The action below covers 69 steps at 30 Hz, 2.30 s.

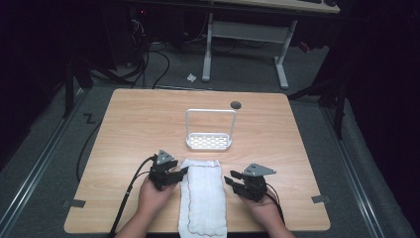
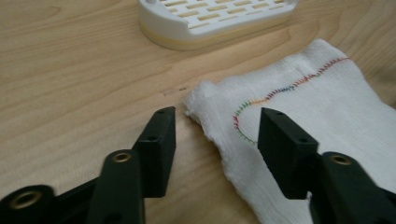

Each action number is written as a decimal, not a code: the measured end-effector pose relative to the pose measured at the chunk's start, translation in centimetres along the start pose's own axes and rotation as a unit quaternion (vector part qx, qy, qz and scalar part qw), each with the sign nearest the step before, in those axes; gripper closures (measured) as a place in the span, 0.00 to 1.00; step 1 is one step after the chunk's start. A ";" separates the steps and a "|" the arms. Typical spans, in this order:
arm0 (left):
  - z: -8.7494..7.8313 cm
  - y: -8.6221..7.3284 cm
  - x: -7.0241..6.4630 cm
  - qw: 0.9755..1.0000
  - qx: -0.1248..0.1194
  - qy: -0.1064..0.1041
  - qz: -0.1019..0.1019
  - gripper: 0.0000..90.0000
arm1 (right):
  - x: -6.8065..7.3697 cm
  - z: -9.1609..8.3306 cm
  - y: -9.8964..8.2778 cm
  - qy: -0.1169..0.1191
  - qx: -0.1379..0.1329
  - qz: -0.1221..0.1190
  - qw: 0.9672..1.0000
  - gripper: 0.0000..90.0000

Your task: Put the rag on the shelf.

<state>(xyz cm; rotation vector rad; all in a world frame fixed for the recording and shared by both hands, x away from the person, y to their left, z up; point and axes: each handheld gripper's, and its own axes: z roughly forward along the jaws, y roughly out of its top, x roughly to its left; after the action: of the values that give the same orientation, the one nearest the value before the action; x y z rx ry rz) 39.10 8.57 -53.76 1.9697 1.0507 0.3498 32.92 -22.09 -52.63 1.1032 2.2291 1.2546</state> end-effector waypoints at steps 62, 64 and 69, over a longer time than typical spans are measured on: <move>0.6 0.2 0.1 0.998 -0.005 -0.062 -0.013 0.93 | -0.1 6.0 3.6 0.013 0.043 0.011 0.999 0.96; 0.6 0.2 -0.1 0.998 -0.010 -0.061 -0.005 0.93 | -0.2 5.9 3.4 0.012 0.041 0.016 0.999 0.96; 0.1 0.3 -0.6 0.998 -0.026 -0.053 0.014 0.93 | 0.1 5.3 3.3 0.007 0.034 0.030 0.999 0.96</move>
<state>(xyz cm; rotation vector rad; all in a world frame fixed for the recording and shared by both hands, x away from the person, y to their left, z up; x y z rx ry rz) 38.94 7.95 -53.44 1.9359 0.9385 0.2806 37.67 -18.04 -52.72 1.1982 2.2813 1.2220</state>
